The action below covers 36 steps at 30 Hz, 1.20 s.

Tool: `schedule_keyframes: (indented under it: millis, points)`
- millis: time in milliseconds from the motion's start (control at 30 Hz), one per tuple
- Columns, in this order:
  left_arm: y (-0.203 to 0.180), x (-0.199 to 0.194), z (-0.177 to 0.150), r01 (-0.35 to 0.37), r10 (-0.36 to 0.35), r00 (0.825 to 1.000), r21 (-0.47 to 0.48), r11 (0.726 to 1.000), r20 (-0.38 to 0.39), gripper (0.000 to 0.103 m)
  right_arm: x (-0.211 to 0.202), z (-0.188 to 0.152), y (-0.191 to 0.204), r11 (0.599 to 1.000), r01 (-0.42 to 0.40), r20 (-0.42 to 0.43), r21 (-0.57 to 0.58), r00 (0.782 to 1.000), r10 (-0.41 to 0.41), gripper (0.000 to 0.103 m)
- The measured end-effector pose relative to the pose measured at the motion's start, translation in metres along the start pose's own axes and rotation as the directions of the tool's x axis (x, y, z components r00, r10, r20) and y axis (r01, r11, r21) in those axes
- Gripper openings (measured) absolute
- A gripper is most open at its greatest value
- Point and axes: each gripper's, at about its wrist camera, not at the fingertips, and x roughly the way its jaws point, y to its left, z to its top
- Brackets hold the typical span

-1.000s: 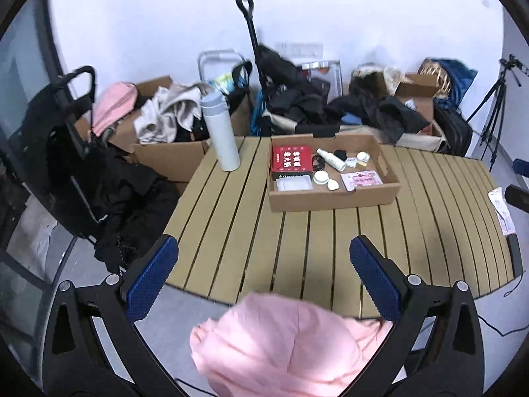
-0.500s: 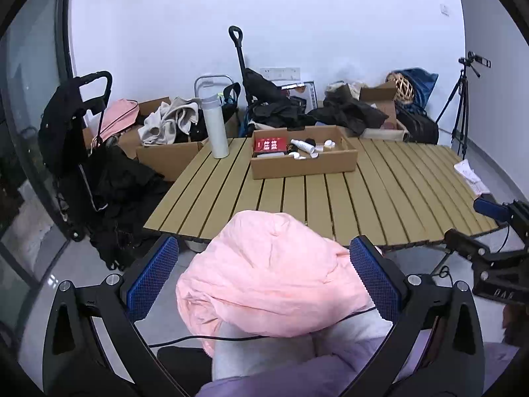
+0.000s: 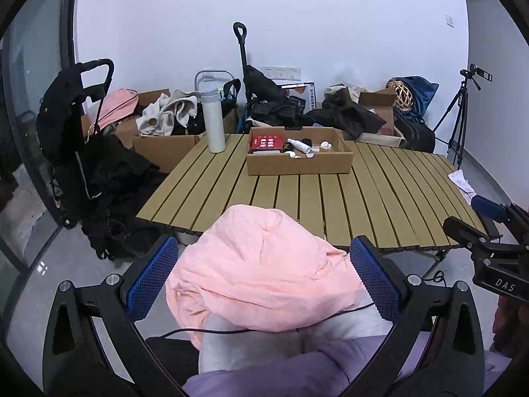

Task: Organize objects

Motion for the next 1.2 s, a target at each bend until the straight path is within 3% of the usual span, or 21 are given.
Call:
schedule_keyframes:
  millis: [267,933,1200]
  points:
    - [-0.0014,0.0017,-0.0012,0.004,-0.004,1.000,0.007,1.000,-0.007,0.103,-0.0062,0.0020,0.0010,1.000,0.000,0.032,-0.002,0.999,0.000,0.083]
    - [0.0054,0.0046,-0.0002,-0.013,0.013,1.000,0.005,1.000,-0.018,0.103,-0.0042,0.0020,-0.0021,1.000,0.004,0.024,0.007,1.000,-0.004,0.083]
    - [0.0045,0.0041,-0.0005,-0.014,0.014,1.000,0.005,1.000,-0.017,0.103,-0.0082,0.0013,-0.0028,0.999,-0.030,0.035,0.014,0.999,0.029,0.083]
